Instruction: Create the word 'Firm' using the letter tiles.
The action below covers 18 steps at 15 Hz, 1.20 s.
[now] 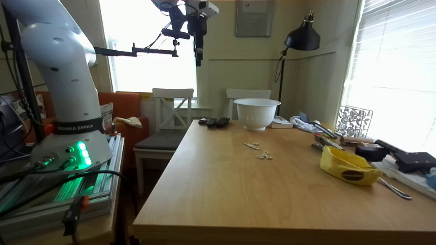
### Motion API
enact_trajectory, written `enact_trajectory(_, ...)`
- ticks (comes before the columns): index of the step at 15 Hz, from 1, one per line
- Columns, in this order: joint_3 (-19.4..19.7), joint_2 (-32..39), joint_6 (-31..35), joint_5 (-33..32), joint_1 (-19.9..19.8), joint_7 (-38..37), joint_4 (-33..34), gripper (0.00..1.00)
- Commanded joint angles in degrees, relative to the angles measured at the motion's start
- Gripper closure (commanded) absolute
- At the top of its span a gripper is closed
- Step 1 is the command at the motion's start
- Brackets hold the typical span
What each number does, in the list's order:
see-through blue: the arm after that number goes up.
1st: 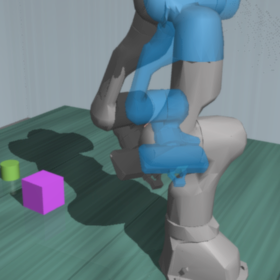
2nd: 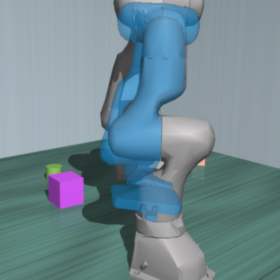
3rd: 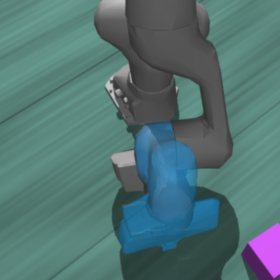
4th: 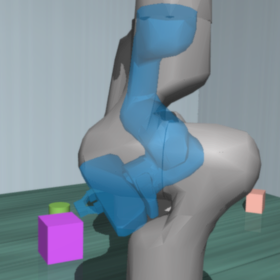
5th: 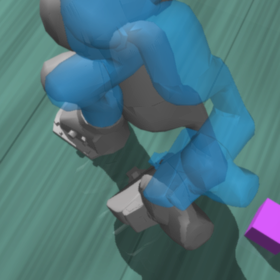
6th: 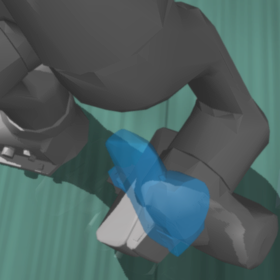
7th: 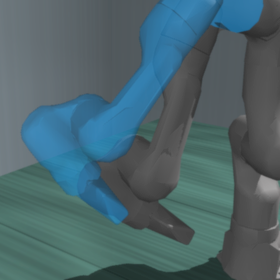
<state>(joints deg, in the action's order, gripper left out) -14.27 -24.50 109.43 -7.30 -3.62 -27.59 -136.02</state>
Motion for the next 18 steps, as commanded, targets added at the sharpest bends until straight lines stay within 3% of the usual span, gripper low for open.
enact_trajectory(1,1.35,0.18,-0.2,-0.59,1.52,-0.5,0.11,0.0)
enact_trajectory(4,1.35,0.18,-0.2,-0.59,1.52,-0.5,0.11,0.0)
enact_trajectory(7,4.31,-0.08,2.12,1.12,1.03,0.94,-1.8,0.0)
enact_trajectory(12,9.61,0.57,13.57,0.71,0.17,5.85,-5.8,0.0)
enact_trajectory(18,14.45,6.92,26.47,1.96,0.45,17.5,-7.25,0.0)
